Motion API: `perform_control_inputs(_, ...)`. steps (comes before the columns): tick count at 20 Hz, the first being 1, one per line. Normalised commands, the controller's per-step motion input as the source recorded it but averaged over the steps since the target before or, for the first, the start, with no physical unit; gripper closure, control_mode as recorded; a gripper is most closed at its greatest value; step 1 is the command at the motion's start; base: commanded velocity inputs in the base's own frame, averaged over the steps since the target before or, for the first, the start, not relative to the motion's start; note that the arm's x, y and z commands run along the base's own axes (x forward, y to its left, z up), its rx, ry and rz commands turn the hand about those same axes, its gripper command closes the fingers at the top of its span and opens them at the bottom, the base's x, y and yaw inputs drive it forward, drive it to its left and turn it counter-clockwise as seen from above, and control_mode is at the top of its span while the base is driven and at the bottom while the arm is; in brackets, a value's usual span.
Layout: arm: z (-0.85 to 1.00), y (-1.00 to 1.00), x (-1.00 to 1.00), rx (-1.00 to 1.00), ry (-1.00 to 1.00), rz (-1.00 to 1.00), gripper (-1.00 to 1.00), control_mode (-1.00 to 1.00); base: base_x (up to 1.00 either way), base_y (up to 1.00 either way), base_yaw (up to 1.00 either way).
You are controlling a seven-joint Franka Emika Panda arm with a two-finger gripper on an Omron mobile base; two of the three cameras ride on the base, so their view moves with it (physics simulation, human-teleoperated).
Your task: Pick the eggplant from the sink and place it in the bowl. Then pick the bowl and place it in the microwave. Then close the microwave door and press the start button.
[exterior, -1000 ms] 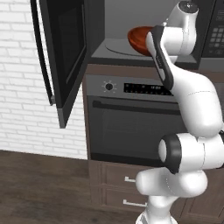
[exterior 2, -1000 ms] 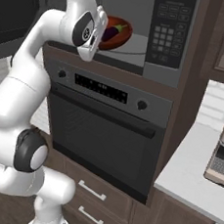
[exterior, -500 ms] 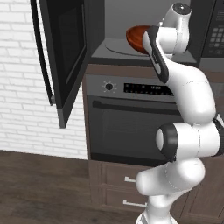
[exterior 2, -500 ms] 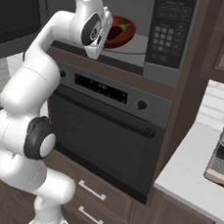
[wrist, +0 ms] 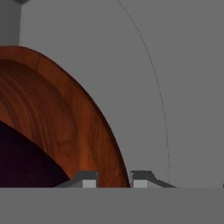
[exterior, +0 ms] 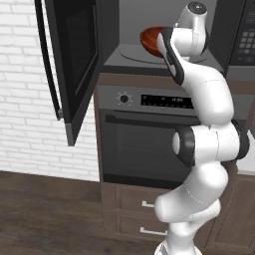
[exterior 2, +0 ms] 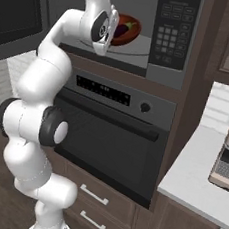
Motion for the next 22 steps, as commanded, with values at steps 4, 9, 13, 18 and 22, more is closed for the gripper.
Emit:
perform_control_inputs(4, -0.17, 0.0, 0.46, 0.0, 0.0, 0.0, -1.0, -1.0, 0.0, 0.0, 0.0)
perform_control_inputs(9, 0.0, 0.0, 0.14, 0.0, -0.07, 0.0, -1.0, -1.0, 0.0, 0.0, 0.0)
perform_control_inputs(13, 0.0, 0.0, -0.01, 0.0, -0.15, 0.0, -1.0, -1.0, 0.0, 0.0, 0.0)
perform_control_inputs(18, 0.0, 0.01, -0.44, 0.03, -0.12, 0.0, -1.0, -1.0, 0.0, 0.0, 0.0)
perform_control_inputs(22, 0.0, 0.01, -0.86, 0.06, -0.17, 0.0, -1.0, -1.0, 0.0, 0.0, 0.0)
